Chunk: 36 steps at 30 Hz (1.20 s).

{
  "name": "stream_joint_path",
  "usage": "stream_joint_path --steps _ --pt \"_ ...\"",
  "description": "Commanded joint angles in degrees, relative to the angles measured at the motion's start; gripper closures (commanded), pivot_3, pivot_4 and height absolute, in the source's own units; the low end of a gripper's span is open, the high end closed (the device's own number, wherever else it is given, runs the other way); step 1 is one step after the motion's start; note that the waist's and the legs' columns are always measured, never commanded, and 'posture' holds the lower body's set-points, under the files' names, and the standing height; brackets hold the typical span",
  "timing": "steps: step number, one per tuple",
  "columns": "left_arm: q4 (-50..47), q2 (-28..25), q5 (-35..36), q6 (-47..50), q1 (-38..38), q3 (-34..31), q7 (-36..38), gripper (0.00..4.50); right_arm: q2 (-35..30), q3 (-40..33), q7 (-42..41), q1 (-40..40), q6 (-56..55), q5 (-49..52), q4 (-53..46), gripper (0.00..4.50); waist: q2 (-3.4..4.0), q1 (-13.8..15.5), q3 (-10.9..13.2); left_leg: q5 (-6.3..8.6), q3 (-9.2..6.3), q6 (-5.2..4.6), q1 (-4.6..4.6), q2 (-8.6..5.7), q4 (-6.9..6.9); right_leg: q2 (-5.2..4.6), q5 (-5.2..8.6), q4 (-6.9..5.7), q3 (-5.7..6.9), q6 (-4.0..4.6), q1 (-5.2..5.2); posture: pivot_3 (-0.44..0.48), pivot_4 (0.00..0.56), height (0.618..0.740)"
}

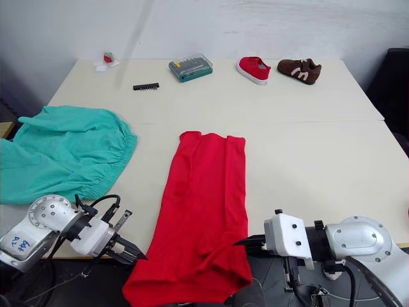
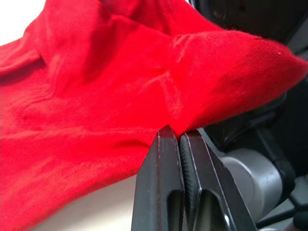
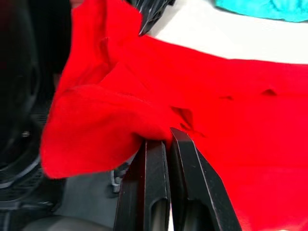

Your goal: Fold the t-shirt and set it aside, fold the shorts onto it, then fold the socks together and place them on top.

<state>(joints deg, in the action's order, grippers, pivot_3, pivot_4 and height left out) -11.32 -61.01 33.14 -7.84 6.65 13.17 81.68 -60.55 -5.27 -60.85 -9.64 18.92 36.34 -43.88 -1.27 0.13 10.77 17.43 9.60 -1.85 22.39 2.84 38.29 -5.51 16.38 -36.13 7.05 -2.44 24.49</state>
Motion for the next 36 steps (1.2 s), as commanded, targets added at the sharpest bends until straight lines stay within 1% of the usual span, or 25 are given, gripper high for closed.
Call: stream_joint_path --steps 1,3,5,6,8,10,12,15,16,18,21,26,29,32,34,36 --pt "0.1 3.3 4.8 10.9 5.1 -3.7 -4.4 4.5 1.2 -1.8 2.3 4.8 3.6 2.8 2.0 4.46 0.0 0.1 0.0 -0.05 0.0 0.0 0.01 -0.01 -0.05 0.01 0.0 0.06 0.0 0.0 0.0 0.0 0.15 0.74" --pt "4.1 6.6 5.9 17.1 9.9 -5.1 -7.8 4.5 3.0 -1.3 5.6 11.3 7.5 4.1 6.8 4.46 0.0 0.0 0.0 -0.11 0.01 -0.03 0.01 -0.01 -0.04 0.03 -0.03 0.12 0.0 -0.04 -0.04 0.0 0.15 0.74" --pt "8.2 9.8 5.7 21.3 13.8 -6.6 -10.7 4.5 4.8 -0.6 7.8 16.8 10.2 4.0 10.8 4.46 0.0 0.0 0.0 -0.24 0.04 -0.17 0.01 -0.05 -0.03 0.02 -0.11 0.15 -0.02 -0.07 -0.05 0.0 0.15 0.74" --pt "11.5 12.0 5.0 24.3 18.1 -6.6 -12.9 4.5 5.8 0.4 8.6 20.4 10.7 2.4 13.7 4.46 0.0 0.0 0.0 -0.37 0.06 -0.37 0.03 -0.06 -0.04 0.01 -0.13 0.15 -0.03 -0.07 -0.03 0.0 0.15 0.74" --pt "17.4 16.0 3.1 29.2 25.1 -6.5 -16.9 4.5 7.4 3.4 9.5 27.3 10.1 -2.4 19.8 4.46 -0.03 -0.1 0.0 -0.41 0.05 -0.29 0.01 -0.08 -0.07 0.02 -0.17 0.04 -0.02 -0.11 -0.02 0.0 0.15 0.74" --pt "22.2 19.5 1.1 32.3 29.4 -5.9 -19.7 4.5 9.7 7.5 10.8 34.1 10.5 -7.5 26.7 4.46 -0.03 -0.1 0.0 -0.61 0.09 0.02 0.1 -0.12 -0.06 0.05 -0.25 -0.02 -0.01 -0.14 0.09 0.0 0.15 0.74" --pt "25.3 22.6 -0.7 34.0 31.8 -5.8 -21.6 4.5 12.9 9.9 12.3 39.2 12.8 -9.5 32.5 4.46 -0.03 -0.3 0.0 -0.64 0.17 0.06 0.08 -0.13 -0.06 0.05 -0.25 -0.04 -0.01 -0.15 0.08 0.0 0.15 0.74" --pt "31.6 28.3 -3.8 34.4 35.7 -6.7 -26.9 4.5 17.3 12.6 12.4 44.8 14.6 -12.0 40.3 4.46 -0.03 -0.4 0.0 -0.66 0.32 0.07 0.1 -0.12 -0.09 0.09 -0.21 -0.05 -0.07 -0.22 0.15 0.0 0.15 0.74" --pt "34.4 30.4 -4.8 34.6 37.5 -7.6 -29.8 4.5 17.8 14.5 11.7 46.2 13.8 -14.4 43.0 4.46 -0.03 -0.3 0.0 -0.66 0.32 0.08 0.15 -0.11 -0.09 0.1 -0.21 -0.06 -0.07 -0.23 0.2 0.0 0.15 0.74" --pt "38.7 33.0 -6.6 34.6 40.2 -9.1 -33.8 4.5 18.7 16.7 11.5 48.5 13.2 -18.2 48.0 4.46 -0.04 -0.3 0.0 -0.68 0.33 0.08 0.26 -0.11 -0.05 0.12 -0.2 -0.06 -0.05 -0.24 0.29 0.0 0.15 0.74" --pt "42.5 34.2 -8.5 34.5 42.3 -10.4 -35.8 4.5 20.6 16.9 12.7 51.5 14.8 -20.5 53.8 4.46 -0.04 -0.4 0.0 -0.71 0.33 0.04 0.39 -0.14 0.07 0.06 -0.22 -0.18 -0.08 -0.27 0.44 0.0 0.15 0.74" --pt "46.3 34.7 -9.8 37.1 43.8 -12.7 -37.0 4.5 24.0 12.9 11.7 56.2 19.1 -17.7 60.1 4.46 -0.03 -0.9 0.0 -0.73 0.39 0.09 0.51 -0.11 0.36 0.03 -0.22 -0.62 -0.2 -0.27 0.7 0.0 0.15 0.74" --pt "47.7 35.6 -10.4 38.1 44.2 -13.9 -38.2 4.5 25.9 10.8 11.2 59.2 20.7 -16.8 64.5 4.46 -0.03 -1.4 0.0 -0.76 0.38 0.13 0.74 -0.08 0.61 0.03 -0.22 -0.91 -0.22 -0.26 0.93 0.0 0.15 0.74" --pt "48.0 35.8 -10.5 39.9 44.3 -15.3 -39.6 4.5 26.3 9.8 7.4 60.8 19.1 -15.9 66.2 4.46 -0.04 -1.7 0.0 -0.76 0.37 0.12 0.76 -0.09 0.65 0.01 -0.22 -0.93 -0.22 -0.26 0.93 0.0 0.15 0.74" --pt "47.4 35.2 -10.4 40.0 43.9 -16.3 -39.2 4.5 26.3 8.7 3.6 61.3 20.2 -13.6 65.0 4.46 -0.03 -1.7 0.0 -0.76 0.37 0.12 0.78 -0.09 0.62 0.01 -0.22 -0.91 -0.22 -0.26 0.94 0.0 0.15 0.74" --pt "45.8 34.8 -9.3 41.0 43.0 -18.0 -38.5 4.5 26.6 7.7 1.7 62.1 21.7 -11.7 64.3 4.46 -0.03 -1.9 0.0 -0.76 0.37 0.13 0.79 -0.09 0.61 0.01 -0.22 -0.91 -0.22 -0.26 0.95 0.0 0.15 0.74"
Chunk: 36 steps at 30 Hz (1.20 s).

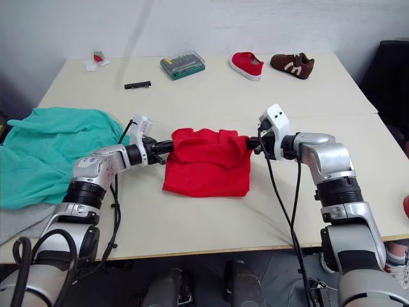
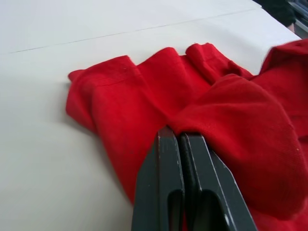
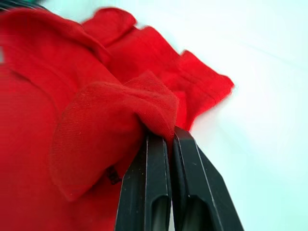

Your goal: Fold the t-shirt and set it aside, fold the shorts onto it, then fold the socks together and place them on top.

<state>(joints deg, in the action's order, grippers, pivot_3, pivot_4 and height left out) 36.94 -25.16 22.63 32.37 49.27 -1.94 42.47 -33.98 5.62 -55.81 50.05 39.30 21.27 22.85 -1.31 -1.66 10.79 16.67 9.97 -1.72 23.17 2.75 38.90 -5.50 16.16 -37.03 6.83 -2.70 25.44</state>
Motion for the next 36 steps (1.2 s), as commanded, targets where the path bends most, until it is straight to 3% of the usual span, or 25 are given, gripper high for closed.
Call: stream_joint_path --steps 1,5,9,12,15,20,22,24,31,36 --pt "-3.4 -1.2 2.1 1.6 0.0 -3.8 1.1 4.5 0.3 -3.4 -3.8 2.8 1.5 3.7 -2.4 4.46 0.0 -0.1 0.0 0.0 0.01 0.0 0.0 0.0 0.0 0.0 0.0 0.0 0.0 0.0 0.01 0.0 0.15 0.74" --pt "-5.9 -1.3 2.2 2.7 -1.6 -4.9 1.1 4.5 1.7 -2.7 -3.4 4.0 -0.6 1.7 0.7 4.46 0.0 -0.2 0.0 0.01 0.0 0.02 0.0 0.02 0.0 0.0 0.0 -0.03 -0.01 0.0 0.03 0.0 0.15 0.74" --pt "-3.7 -0.6 0.7 3.8 -0.4 -4.4 -0.6 4.5 4.3 -0.4 2.4 6.6 -3.8 -5.1 12.4 4.46 0.0 -0.1 0.0 0.01 0.02 0.02 -0.01 -0.01 0.03 -0.03 0.0 -0.05 -0.03 0.0 0.03 0.0 0.15 0.74" --pt "-2.1 -0.6 -0.5 4.1 0.4 -3.6 -1.0 3.86 6.0 -1.5 7.1 9.3 -4.6 -7.7 21.1 3.78 0.0 -0.1 0.0 0.01 0.03 0.02 0.0 -0.03 0.03 -0.05 0.0 -0.07 -0.04 0.0 0.03 0.0 0.15 0.74" --pt "-0.7 -1.1 -2.3 5.0 0.8 -2.8 -1.4 2.92 6.7 -3.1 10.3 11.8 -3.8 -8.9 27.6 2.78 0.01 -0.1 0.0 0.01 0.04 0.02 0.04 -0.03 0.01 -0.04 0.0 -0.27 -0.04 0.0 0.05 0.0 0.15 0.74" --pt "-1.5 -2.3 -3.4 5.6 -0.3 -3.5 -1.3 1.26 5.4 -2.8 9.9 12.6 -5.2 -11.3 28.6 1.0 0.01 -0.3 0.0 0.01 0.05 0.03 0.03 -0.01 0.02 -0.04 0.0 -0.35 -0.06 0.0 0.06 0.0 0.15 0.74" --pt "-1.2 -4.5 -3.0 5.4 0.3 -5.6 -1.8 0.59 1.7 -2.0 8.9 9.8 -4.1 -12.4 19.8 0.22 0.02 -0.3 0.0 0.01 0.05 0.04 0.02 -0.01 0.01 -0.03 0.0 -0.36 -0.07 0.01 0.07 0.0 0.15 0.74" --pt "-2.5 -6.6 -2.1 4.8 0.9 -7.5 -1.6 0.03 -2.7 -1.4 7.7 4.9 -5.0 -13.7 7.9 0.0 0.04 -0.2 0.0 0.02 0.05 0.07 0.05 -0.01 -0.02 -0.04 0.0 -0.35 -0.09 0.01 0.13 0.0 0.15 0.74" --pt "-28.7 -14.3 -2.9 -11.9 -11.6 0.2 18.5 0.03 -13.4 -3.4 -1.0 -18.3 -15.2 -10.9 -27.6 0.0 0.05 0.0 0.0 0.08 0.09 0.2 -0.01 -0.02 -0.46 0.02 0.01 0.06 -0.07 0.0 0.07 0.0 0.15 0.74" --pt "-36.3 -17.4 -8.1 -26.3 -19.2 5.7 25.5 0.03 -15.7 -1.2 -1.3 -30.1 -30.0 -16.1 -38.9 0.0 0.05 0.0 0.0 -0.01 0.23 0.24 -0.17 -0.04 -0.58 0.05 0.01 0.26 -0.2 0.01 0.09 0.0 0.15 0.74"
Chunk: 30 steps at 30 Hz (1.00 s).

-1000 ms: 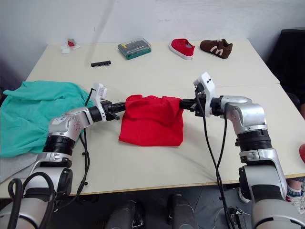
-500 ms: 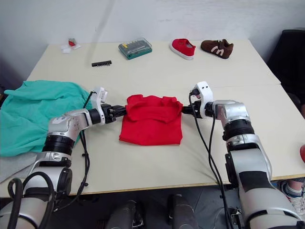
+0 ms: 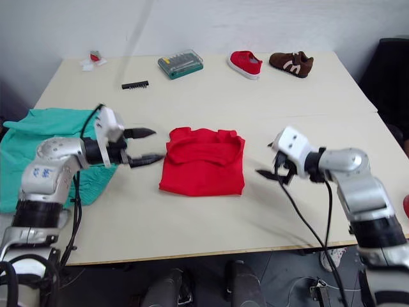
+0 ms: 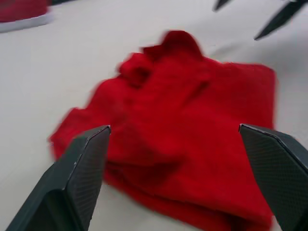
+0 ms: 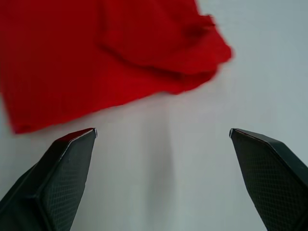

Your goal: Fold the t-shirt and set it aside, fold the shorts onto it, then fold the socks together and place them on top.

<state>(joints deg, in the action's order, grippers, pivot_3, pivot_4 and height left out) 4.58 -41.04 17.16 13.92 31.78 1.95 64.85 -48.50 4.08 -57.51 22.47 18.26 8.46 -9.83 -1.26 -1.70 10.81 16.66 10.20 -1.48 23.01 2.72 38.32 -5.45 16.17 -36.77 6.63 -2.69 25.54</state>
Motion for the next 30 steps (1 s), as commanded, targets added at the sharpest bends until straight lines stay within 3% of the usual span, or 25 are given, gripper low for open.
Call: stream_joint_path --steps 1,5,11,14,18,25,26,30 --pt "-3.5 -1.4 -4.3 -10.6 -2.2 3.0 3.3 0.03 -0.8 1.3 1.2 -3.7 -11.9 -5.1 -7.0 0.0 0.0 0.1 0.0 0.01 0.0 0.03 -0.1 0.0 -0.03 0.0 0.0 -0.03 -0.02 0.02 -0.03 0.0 0.15 0.74" --pt "2.1 -1.1 -11.5 -21.6 -2.0 6.6 2.2 0.03 1.1 5.0 4.3 -5.4 -19.5 -11.3 -7.2 0.0 0.0 0.2 0.0 0.04 -0.04 0.33 -0.17 0.02 -0.07 -0.02 -0.13 -0.04 -0.02 0.25 -0.05 0.0 0.15 0.74" --pt "10.6 -0.6 -18.7 -32.8 0.2 9.6 -0.5 0.03 5.3 10.4 9.1 -3.6 -25.2 -19.7 -1.0 0.0 0.0 0.2 0.0 -0.13 -0.04 0.01 -0.14 0.05 -0.12 -0.01 -0.09 -0.05 0.04 0.32 0.0 0.0 0.15 0.74" --pt "14.2 -0.1 -20.5 -36.1 1.3 10.3 -1.7 0.64 7.4 11.7 10.7 -1.8 -27.0 -21.9 2.2 0.6 0.0 0.1 0.0 -0.16 -0.05 -0.04 -0.12 0.03 -0.09 -0.03 -0.09 -0.07 0.07 0.32 -0.01 0.0 0.15 0.74" --pt "16.8 1.3 -21.3 -37.6 2.4 10.8 -3.0 1.85 9.8 12.7 12.1 -0.1 -28.0 -23.7 5.9 1.97 0.0 0.1 0.0 -0.17 -0.05 -0.07 -0.15 0.03 -0.07 -0.03 -0.09 -0.12 0.07 0.32 -0.04 0.0 0.15 0.74" --pt "13.9 2.1 -17.3 -33.7 0.5 10.4 0.7 4.22 8.0 11.8 9.7 -1.3 -30.3 -21.9 5.6 4.5 -0.01 0.2 0.0 -0.2 -0.06 -0.12 -0.14 0.02 -0.03 -0.04 -0.09 -0.17 0.08 0.31 -0.05 0.0 0.15 0.74" --pt "11.7 1.7 -15.7 -32.1 -0.6 10.2 2.1 4.46 7.3 11.5 8.6 -2.3 -30.3 -20.7 4.2 4.5 0.0 0.2 0.0 -0.21 -0.06 -0.12 -0.14 0.02 -0.03 -0.03 -0.09 -0.16 0.08 0.31 -0.05 0.0 0.15 0.74" --pt "-0.5 -2.9 -8.3 -24.5 -8.0 8.6 8.2 4.46 2.7 9.7 3.0 -9.2 -28.2 -14.2 -5.0 4.5 0.0 0.1 0.0 -0.18 -0.1 -0.07 -0.14 0.05 -0.07 -0.02 0.05 -0.14 0.08 0.2 -0.05 0.0 0.15 0.74"
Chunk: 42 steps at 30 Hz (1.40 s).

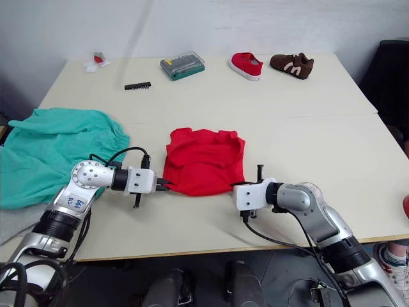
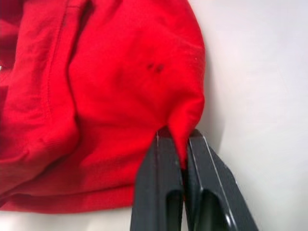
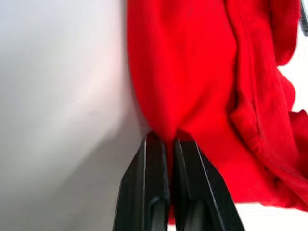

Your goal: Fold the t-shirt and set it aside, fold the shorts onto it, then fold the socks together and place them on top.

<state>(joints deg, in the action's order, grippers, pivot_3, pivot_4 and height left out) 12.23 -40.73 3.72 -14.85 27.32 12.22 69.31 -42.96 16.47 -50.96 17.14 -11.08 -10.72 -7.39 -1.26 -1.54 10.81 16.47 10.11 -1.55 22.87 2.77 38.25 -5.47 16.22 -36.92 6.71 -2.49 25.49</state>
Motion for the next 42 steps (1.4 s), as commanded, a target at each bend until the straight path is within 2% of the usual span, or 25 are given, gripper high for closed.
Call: stream_joint_path --steps 1,6,12,13,16,20,24,25,27,30,31,34,38,39,42 --pt "-11.3 -4.6 6.5 5.9 -5.8 -2.2 4.5 4.46 -4.1 -3.5 -4.6 -6.2 1.9 6.6 -10.2 4.5 0.0 -0.1 0.0 0.02 -0.01 0.02 -0.01 0.01 0.0 0.01 0.02 0.0 0.0 -0.01 0.0 0.0 0.15 0.74" --pt "-20.3 -8.0 7.8 9.4 -13.5 -3.8 3.2 4.46 -7.1 -6.1 -4.9 -14.6 4.1 8.9 -17.9 4.5 0.0 0.1 0.0 0.08 -0.04 0.02 -0.19 -0.01 -0.03 0.0 0.06 -0.01 -0.04 0.01 -0.15 0.0 0.15 0.74" --pt "-22.4 -6.3 7.2 13.0 -17.7 -4.7 -2.5 4.46 -6.1 -6.7 -1.5 -16.9 5.0 6.4 -17.9 4.5 -0.01 0.1 0.0 0.55 -0.14 0.04 -0.69 0.05 -0.18 0.01 0.14 0.37 0.0 0.16 -0.78 0.0 0.15 0.74" --pt "-22.5 -6.2 7.6 13.7 -17.9 -4.8 -2.8 3.96 -6.0 -6.9 -1.3 -17.2 5.7 6.8 -18.0 4.24 -0.01 0.2 0.0 0.54 -0.15 0.04 -0.69 0.05 -0.19 0.01 0.14 0.36 0.0 0.17 -0.78 0.0 0.15 0.74" --pt "-22.5 -6.3 9.5 15.6 -18.3 -5.2 -2.3 3.13 -5.9 -7.3 -1.5 -17.9 7.0 7.9 -18.5 3.39 -0.01 0.3 0.0 0.33 -0.18 0.04 -0.69 0.04 -0.18 0.01 0.13 0.26 0.02 0.16 -0.76 0.0 0.15 0.74" --pt "-23.4 -8.0 16.0 22.0 -19.1 -8.5 0.1 1.86 -6.5 -10.4 -3.0 -21.0 11.3 14.3 -22.1 1.99 -0.01 0.2 0.0 0.39 -0.18 0.08 -0.67 0.06 -0.19 0.01 0.21 0.28 0.07 0.13 -0.74 0.0 0.15 0.74" --pt "-24.0 -11.6 24.7 32.4 -17.9 -12.4 4.6 0.6 -7.6 -16.9 -5.7 -24.3 22.3 27.9 -28.6 1.94 -0.01 0.1 0.0 0.41 -0.24 0.05 -0.69 0.07 -0.19 0.01 0.21 0.3 0.1 0.12 -0.8 0.0 0.15 0.74" --pt "-23.3 -12.3 26.8 35.1 -16.6 -13.5 5.3 0.6 -7.2 -18.9 -5.0 -23.8 26.0 31.9 -29.3 1.94 -0.01 0.2 0.0 0.43 -0.25 0.04 -0.71 0.07 -0.19 0.0 0.21 0.31 0.1 0.12 -0.83 0.0 0.15 0.74" --pt "-21.5 -12.0 28.5 36.9 -13.0 -14.0 6.5 0.84 -6.2 -21.2 -4.0 -22.1 31.3 38.5 -29.7 2.33 -0.03 0.3 0.0 0.51 -0.33 -0.06 -0.74 0.07 -0.19 0.01 0.21 0.32 0.13 0.13 -0.88 0.0 0.15 0.74" --pt "-19.9 -11.4 25.9 35.7 -9.8 -11.2 8.4 1.74 -5.4 -20.4 -3.3 -19.4 34.7 41.0 -29.4 3.26 -0.01 0.3 0.0 0.67 -0.37 0.04 -0.74 0.04 -0.18 0.0 0.2 0.39 0.14 0.15 -0.93 0.0 0.15 0.74" --pt "-19.4 -11.0 24.9 35.3 -8.8 -10.1 8.8 2.19 -5.0 -19.4 -2.7 -18.3 35.7 40.8 -29.0 3.73 -0.01 0.3 0.0 0.69 -0.37 0.06 -0.73 0.04 -0.2 0.0 0.2 0.39 0.14 0.15 -0.91 0.0 0.15 0.74" --pt "-17.3 -9.9 21.7 33.7 -6.4 -6.8 9.9 3.07 -4.4 -15.0 -1.8 -15.4 35.3 36.2 -26.5 4.5 -0.01 0.3 0.0 0.49 -0.34 0.08 -0.69 0.05 -0.2 0.01 0.23 0.39 0.17 0.18 -0.88 0.0 0.15 0.74" --pt "-15.0 -8.5 17.9 30.8 -4.1 -3.2 11.4 4.32 -2.4 -9.4 -0.5 -13.0 33.8 30.5 -22.6 4.5 -0.02 0.1 0.0 0.49 -0.28 0.07 -0.62 0.04 -0.2 0.02 0.24 0.44 0.19 0.16 -0.82 0.0 0.15 0.74" --pt "-13.9 -7.9 16.5 29.4 -3.3 -2.3 11.2 4.44 -1.9 -8.2 -0.4 -12.4 33.4 29.4 -21.8 4.5 -0.02 0.1 0.0 0.49 -0.27 0.08 -0.59 0.04 -0.2 0.02 0.24 0.44 0.19 0.16 -0.79 0.0 0.15 0.74" --pt "-9.9 -5.7 12.1 25.9 -0.7 0.2 10.1 4.44 -1.5 -4.8 -0.9 -11.5 31.5 25.3 -19.5 4.5 -0.02 0.2 0.0 0.46 -0.26 0.05 -0.56 0.03 -0.16 0.02 0.24 0.4 0.19 0.15 -0.76 0.0 0.15 0.74"
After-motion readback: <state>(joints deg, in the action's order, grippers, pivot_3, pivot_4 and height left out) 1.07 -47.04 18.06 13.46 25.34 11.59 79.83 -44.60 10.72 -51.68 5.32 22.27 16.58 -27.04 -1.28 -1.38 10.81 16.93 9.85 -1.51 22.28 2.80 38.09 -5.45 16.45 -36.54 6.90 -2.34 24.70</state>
